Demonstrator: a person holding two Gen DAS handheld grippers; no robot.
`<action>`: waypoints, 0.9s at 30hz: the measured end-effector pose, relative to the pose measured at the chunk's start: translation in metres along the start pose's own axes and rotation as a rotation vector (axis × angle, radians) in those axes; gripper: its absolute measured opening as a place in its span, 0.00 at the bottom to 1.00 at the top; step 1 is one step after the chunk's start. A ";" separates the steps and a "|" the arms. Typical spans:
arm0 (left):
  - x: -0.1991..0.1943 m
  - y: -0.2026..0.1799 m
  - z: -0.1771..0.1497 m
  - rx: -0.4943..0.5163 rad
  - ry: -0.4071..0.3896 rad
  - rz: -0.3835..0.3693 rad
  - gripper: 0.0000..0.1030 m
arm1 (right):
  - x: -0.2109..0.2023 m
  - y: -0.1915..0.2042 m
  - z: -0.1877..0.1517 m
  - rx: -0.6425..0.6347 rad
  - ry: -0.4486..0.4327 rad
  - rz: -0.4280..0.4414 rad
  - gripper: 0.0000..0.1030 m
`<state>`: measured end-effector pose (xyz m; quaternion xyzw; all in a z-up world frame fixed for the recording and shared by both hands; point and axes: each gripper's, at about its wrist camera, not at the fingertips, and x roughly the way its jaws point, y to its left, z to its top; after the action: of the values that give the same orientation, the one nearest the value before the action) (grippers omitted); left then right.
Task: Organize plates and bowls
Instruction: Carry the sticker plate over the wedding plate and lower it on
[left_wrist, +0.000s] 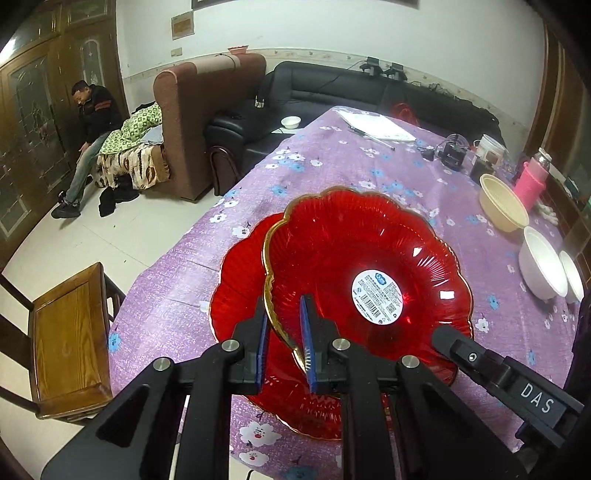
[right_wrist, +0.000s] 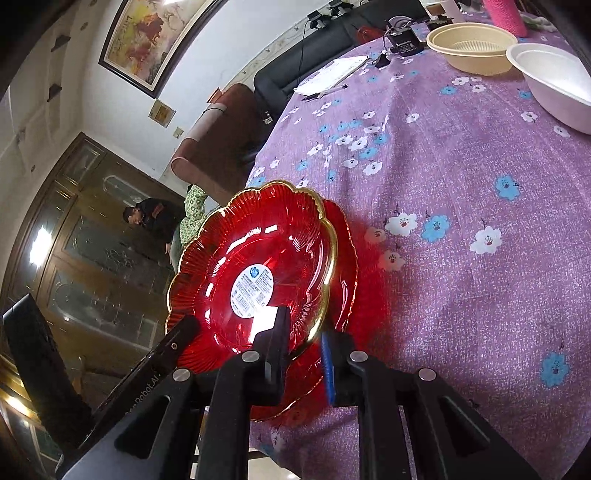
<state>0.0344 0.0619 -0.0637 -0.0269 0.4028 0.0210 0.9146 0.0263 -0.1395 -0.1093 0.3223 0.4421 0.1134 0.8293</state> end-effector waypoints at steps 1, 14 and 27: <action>0.000 0.000 0.000 0.001 -0.002 0.001 0.14 | 0.000 0.001 0.000 -0.003 -0.001 -0.001 0.14; 0.003 0.009 0.001 -0.003 -0.011 0.013 0.14 | 0.007 0.011 -0.003 -0.040 -0.004 -0.016 0.14; 0.024 0.021 0.008 0.007 0.127 0.022 0.19 | 0.017 0.021 -0.002 -0.076 -0.003 -0.081 0.18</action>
<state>0.0546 0.0834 -0.0766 -0.0205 0.4605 0.0280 0.8870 0.0367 -0.1148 -0.1077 0.2723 0.4491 0.0960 0.8455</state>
